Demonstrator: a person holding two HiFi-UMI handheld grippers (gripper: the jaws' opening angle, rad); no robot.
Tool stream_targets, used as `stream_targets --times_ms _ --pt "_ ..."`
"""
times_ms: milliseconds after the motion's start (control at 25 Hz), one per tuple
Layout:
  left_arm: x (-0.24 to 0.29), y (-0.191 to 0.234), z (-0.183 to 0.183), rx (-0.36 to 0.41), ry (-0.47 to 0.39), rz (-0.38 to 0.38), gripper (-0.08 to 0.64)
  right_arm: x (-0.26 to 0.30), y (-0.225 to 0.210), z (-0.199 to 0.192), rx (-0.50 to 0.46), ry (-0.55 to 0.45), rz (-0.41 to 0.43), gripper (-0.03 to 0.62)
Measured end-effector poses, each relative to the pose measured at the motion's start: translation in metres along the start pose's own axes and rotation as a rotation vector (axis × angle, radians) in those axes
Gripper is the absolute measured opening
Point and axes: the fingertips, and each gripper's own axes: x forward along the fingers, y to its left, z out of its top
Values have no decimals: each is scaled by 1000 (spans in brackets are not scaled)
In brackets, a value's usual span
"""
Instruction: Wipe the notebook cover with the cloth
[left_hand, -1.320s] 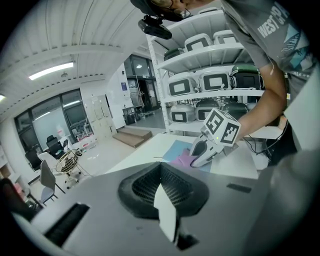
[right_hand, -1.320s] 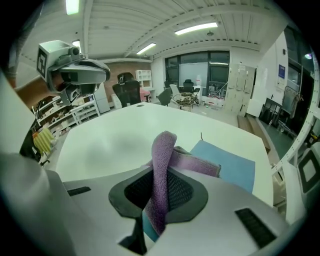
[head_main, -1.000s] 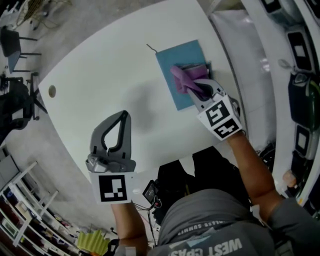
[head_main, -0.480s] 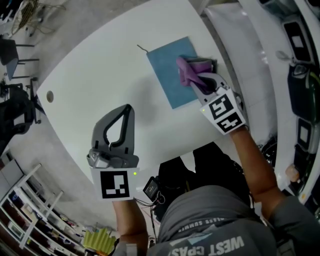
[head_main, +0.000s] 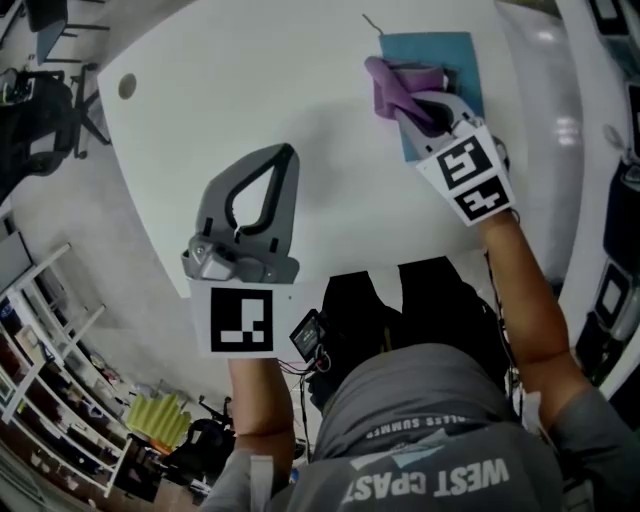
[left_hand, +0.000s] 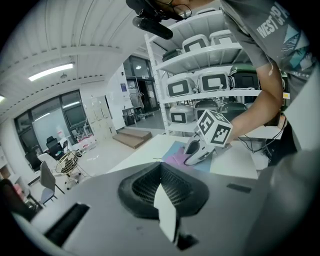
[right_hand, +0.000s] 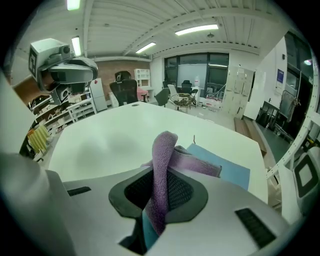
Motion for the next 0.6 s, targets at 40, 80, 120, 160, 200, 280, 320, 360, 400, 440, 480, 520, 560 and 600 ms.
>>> stream_targets --times_ms 40,80,120,160,200,280,320,360,400,440,480,520,560,600 --pt "-4 2 -4 0 3 6 3 3 3 2 -4 -1 4 69" --pt "-7 5 -7 0 6 10 3 6 5 5 -6 -2 7 69" --pt "-10 9 -11 0 7 13 3 9 6 8 -7 -1 7 69" --pt "-12 13 -13 0 8 14 3 11 7 10 -5 0 5 69" --pt "-13 17 -15 1 8 13 3 12 6 12 -2 3 0 69" --pt "-14 23 -16 5 7 7 3 12 2 14 8 8 -15 69" --pt "-14 25 -15 10 5 2 3 10 -2 13 15 11 -27 69" --pt "-12 25 -13 16 4 -5 3 8 -6 11 24 14 -40 69" --pt "-9 24 -10 23 3 -13 3 4 -12 7 35 17 -56 69" --pt "-6 23 -6 31 1 -21 3 0 -20 2 48 21 -73 69" --pt "-2 21 -2 36 -2 -29 3 -5 -28 -4 61 24 -91 69" --pt "2 18 3 39 -6 -37 3 -11 -37 -10 76 28 -110 69" --pt "6 16 7 43 -9 -45 3 -16 -47 -16 90 33 -129 69" --pt "11 13 11 49 -12 -54 3 -22 -56 -22 103 37 -147 69"
